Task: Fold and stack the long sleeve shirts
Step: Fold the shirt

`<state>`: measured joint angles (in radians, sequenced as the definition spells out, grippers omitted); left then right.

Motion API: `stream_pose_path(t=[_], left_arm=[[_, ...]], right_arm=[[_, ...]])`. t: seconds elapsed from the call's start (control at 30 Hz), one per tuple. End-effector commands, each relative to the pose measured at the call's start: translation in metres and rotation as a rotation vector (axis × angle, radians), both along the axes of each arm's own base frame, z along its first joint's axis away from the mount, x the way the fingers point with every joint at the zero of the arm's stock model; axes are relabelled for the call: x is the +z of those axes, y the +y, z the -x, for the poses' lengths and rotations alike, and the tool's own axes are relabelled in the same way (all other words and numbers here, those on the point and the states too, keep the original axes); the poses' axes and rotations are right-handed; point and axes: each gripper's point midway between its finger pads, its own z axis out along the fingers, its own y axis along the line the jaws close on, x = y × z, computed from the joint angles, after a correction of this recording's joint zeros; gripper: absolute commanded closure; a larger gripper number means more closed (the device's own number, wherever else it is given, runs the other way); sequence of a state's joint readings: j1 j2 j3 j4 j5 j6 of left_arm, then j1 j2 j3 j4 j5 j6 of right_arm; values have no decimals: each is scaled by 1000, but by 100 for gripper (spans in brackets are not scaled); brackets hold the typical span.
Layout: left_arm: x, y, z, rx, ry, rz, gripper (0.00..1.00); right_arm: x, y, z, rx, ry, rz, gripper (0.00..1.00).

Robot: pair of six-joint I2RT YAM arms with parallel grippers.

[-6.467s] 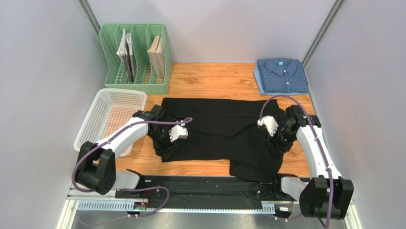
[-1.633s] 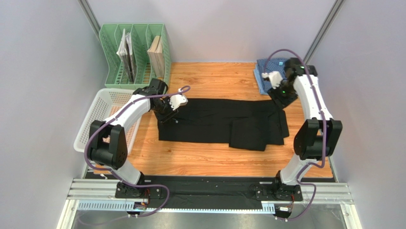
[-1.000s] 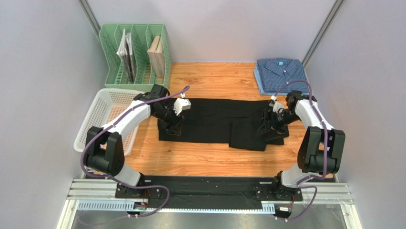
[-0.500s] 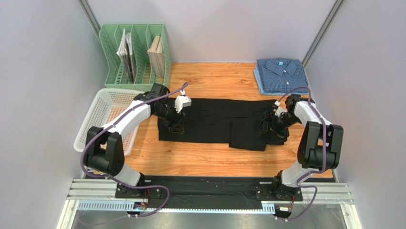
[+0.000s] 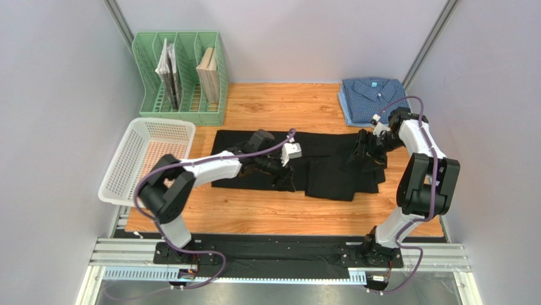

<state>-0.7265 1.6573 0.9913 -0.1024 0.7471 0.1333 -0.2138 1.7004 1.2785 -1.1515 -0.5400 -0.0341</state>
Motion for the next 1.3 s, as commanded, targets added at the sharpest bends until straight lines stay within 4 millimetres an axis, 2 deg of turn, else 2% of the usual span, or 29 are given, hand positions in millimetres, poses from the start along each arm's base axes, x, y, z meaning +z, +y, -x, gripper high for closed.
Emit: stream_pose_path(t=[0.0, 0.03, 0.07, 0.23, 0.4, 0.53, 0.63, 0.73, 0.77, 0.83, 0.87, 0.93, 0.97, 1.27], left_arm=[[3, -52, -24, 16, -14, 113, 35], [1, -60, -20, -6, -10, 118, 36], [-10, -63, -18, -12, 7, 100, 37], [-23, -79, -11, -42, 18, 83, 37], [-37, -85, 4, -81, 38, 77, 38], [-40, -87, 17, -120, 44, 84, 39], [-44, -91, 18, -116, 42, 77, 40], [-51, -94, 16, -90, 74, 57, 46], [-54, -94, 16, -91, 82, 49, 55], [-51, -92, 20, -101, 106, 41, 70], [-43, -92, 23, -114, 109, 50, 84], [-32, -89, 32, -139, 136, 54, 97], [-19, -89, 35, -152, 131, 76, 100], [47, -90, 70, -245, 274, 164, 100]], right_arm=[[-5, -18, -13, -10, 15, 58, 27], [-8, -19, -14, -11, 24, 58, 27], [-8, -21, -20, -7, 14, 59, 30], [-25, -24, -25, -20, 76, 42, 36], [-37, -23, -24, -25, 102, 31, 42], [-41, -26, -25, -36, 112, 33, 43], [-43, -29, -25, -46, 118, 38, 44], [-47, -34, -24, -63, 133, 43, 47], [-49, -35, -23, -76, 145, 43, 49], [-54, -38, -22, -82, 157, 59, 51], [-56, -38, -21, -83, 162, 64, 52], [-58, -40, -22, -83, 163, 74, 53], [-59, -41, -23, -85, 164, 75, 54], [-62, -43, -24, -84, 167, 85, 56]])
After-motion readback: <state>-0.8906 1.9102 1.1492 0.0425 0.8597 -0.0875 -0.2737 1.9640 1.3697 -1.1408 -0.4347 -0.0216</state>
